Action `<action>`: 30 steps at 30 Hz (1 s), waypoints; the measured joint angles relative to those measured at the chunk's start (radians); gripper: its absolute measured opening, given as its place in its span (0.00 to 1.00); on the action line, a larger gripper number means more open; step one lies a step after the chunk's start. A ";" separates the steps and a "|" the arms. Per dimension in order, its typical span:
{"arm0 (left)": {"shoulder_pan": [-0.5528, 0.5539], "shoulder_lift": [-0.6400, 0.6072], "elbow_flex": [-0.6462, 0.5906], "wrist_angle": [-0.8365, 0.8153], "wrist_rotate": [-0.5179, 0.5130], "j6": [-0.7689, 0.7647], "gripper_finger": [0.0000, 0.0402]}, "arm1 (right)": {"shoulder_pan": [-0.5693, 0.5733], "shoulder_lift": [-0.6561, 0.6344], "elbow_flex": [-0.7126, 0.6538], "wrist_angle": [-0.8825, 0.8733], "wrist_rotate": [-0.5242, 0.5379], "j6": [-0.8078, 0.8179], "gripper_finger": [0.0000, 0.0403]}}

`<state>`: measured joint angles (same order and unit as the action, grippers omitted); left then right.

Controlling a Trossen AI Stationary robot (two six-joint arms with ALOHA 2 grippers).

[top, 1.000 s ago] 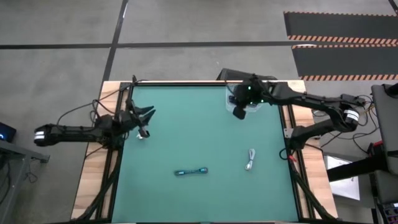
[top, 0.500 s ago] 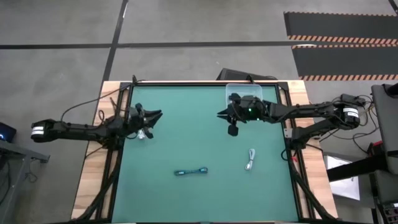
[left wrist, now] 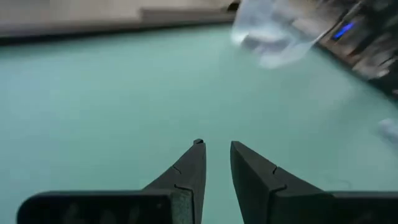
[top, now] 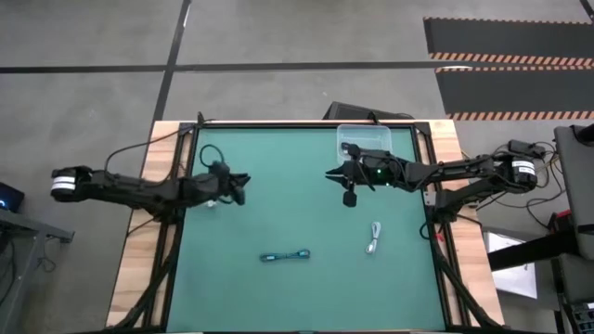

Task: Pick and place USB-C Cables
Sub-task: Put the white charger cable into the transparent bin

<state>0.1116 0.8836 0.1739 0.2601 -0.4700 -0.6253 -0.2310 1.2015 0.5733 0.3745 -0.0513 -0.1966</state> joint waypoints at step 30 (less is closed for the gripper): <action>0.000 0.319 0.440 -1.150 0.107 -0.471 0.14 | -0.009 -0.003 -0.069 0.171 -0.062 -0.111 0.09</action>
<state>0.1118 1.2022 0.6140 -0.8898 -0.3634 -1.0962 -0.2404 1.1984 0.5046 0.5453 -0.1131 -0.3076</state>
